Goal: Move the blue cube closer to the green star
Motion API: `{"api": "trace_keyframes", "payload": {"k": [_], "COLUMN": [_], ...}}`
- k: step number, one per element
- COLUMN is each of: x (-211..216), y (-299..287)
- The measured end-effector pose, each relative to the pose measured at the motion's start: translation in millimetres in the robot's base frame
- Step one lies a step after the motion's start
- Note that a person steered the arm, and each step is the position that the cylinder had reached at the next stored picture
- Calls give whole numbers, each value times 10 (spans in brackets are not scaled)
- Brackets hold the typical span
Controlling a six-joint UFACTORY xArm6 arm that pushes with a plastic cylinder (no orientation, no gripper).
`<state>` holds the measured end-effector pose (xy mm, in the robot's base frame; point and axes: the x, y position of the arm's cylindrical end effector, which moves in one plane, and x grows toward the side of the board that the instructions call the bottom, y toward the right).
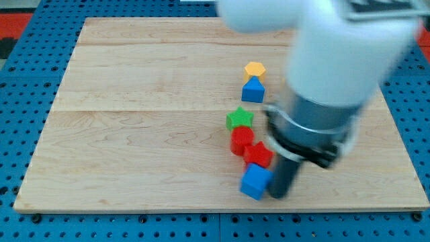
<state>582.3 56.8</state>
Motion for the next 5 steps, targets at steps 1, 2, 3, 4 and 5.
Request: {"api": "trace_keyframes", "payload": {"k": [1, 2, 3, 4, 5], "x": [-364, -76, 186, 159, 141], "y": [-771, -927, -681, -816, -1082]}}
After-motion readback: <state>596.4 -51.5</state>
